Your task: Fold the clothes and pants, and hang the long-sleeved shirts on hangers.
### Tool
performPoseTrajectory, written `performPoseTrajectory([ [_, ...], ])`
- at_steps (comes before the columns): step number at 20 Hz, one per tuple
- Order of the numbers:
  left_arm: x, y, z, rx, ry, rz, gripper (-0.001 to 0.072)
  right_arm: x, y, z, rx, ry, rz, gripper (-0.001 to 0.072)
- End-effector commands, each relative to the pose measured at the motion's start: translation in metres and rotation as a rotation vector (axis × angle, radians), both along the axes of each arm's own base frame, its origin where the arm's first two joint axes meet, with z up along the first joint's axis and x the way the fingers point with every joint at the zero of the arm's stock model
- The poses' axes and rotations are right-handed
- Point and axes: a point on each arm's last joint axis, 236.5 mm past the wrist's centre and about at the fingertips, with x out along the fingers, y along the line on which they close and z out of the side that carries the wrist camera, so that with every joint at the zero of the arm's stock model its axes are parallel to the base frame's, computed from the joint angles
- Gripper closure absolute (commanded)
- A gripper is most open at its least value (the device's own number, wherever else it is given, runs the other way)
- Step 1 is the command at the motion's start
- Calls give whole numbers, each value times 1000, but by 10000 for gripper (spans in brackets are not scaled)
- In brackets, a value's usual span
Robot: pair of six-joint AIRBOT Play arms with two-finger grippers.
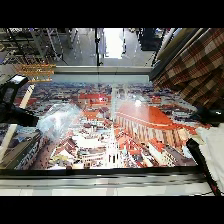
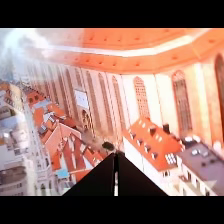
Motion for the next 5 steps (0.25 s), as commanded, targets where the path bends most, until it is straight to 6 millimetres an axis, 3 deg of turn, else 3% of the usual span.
performPoseTrajectory([
  [1, 0, 6, 0, 24, 0, 8, 702, 68, 40, 28, -238, -257, 114, 697],
  [3, 0, 6, 0, 24, 0, 8, 702, 91, 42, 64, -276, -391, 85, 695],
  [5, 0, 6, 0, 24, 0, 8, 703, 99, 39, 86, -290, -457, 65, 696],
])
